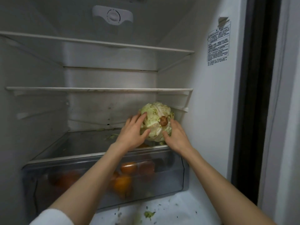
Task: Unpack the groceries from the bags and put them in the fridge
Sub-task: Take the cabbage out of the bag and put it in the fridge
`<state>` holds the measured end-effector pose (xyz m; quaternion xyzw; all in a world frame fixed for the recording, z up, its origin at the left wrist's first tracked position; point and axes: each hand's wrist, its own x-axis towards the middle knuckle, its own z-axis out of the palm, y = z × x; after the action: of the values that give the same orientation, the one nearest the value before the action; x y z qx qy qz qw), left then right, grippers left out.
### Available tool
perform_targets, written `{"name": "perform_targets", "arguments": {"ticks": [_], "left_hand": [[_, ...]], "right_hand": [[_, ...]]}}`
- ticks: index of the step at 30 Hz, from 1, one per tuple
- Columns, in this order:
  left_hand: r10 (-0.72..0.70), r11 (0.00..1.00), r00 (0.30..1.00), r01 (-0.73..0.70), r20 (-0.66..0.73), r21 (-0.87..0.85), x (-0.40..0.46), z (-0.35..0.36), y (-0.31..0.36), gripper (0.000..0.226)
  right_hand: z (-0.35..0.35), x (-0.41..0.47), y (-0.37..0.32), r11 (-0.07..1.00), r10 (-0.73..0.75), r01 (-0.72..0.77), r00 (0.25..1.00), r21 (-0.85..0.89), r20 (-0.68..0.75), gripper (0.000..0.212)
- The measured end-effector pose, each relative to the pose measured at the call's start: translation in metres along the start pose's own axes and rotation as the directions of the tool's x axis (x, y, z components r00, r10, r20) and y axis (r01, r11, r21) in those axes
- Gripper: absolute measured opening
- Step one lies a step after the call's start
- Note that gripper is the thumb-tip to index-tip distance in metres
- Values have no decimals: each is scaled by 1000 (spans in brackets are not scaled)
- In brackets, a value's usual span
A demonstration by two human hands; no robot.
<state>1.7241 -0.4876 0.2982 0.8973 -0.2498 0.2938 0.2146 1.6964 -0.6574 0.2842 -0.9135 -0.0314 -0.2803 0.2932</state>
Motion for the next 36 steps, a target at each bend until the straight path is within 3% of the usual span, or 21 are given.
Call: {"name": "perform_targets", "arguments": {"ticks": [4, 10, 15, 21, 30, 36], "left_hand": [[-52, 992, 998, 46, 46, 118, -14, -16, 16, 68], [-162, 970, 987, 161, -7, 183, -79, -23, 51, 67], [-241, 937, 970, 236, -10, 259, -163, -37, 88, 65], [-344, 840, 923, 385, -173, 382, -269, -94, 106, 62], [-448, 684, 857, 513, -256, 518, -468, -182, 141, 58], [-631, 481, 714, 667, -304, 568, -656, -244, 168, 53]], "right_hand": [[-8, -19, -9, 997, -51, 51, 999, -58, 13, 68], [-22, -73, -13, 984, -141, 149, 986, -96, 85, 68], [-24, -142, -26, 969, -238, 245, 961, -33, 142, 66], [-33, -222, -60, 935, -353, 352, 906, 45, 234, 64], [-18, -380, -160, 802, -596, 517, 723, 298, 350, 64], [2, -537, -223, 710, -704, 535, 534, 457, 469, 63]]}}
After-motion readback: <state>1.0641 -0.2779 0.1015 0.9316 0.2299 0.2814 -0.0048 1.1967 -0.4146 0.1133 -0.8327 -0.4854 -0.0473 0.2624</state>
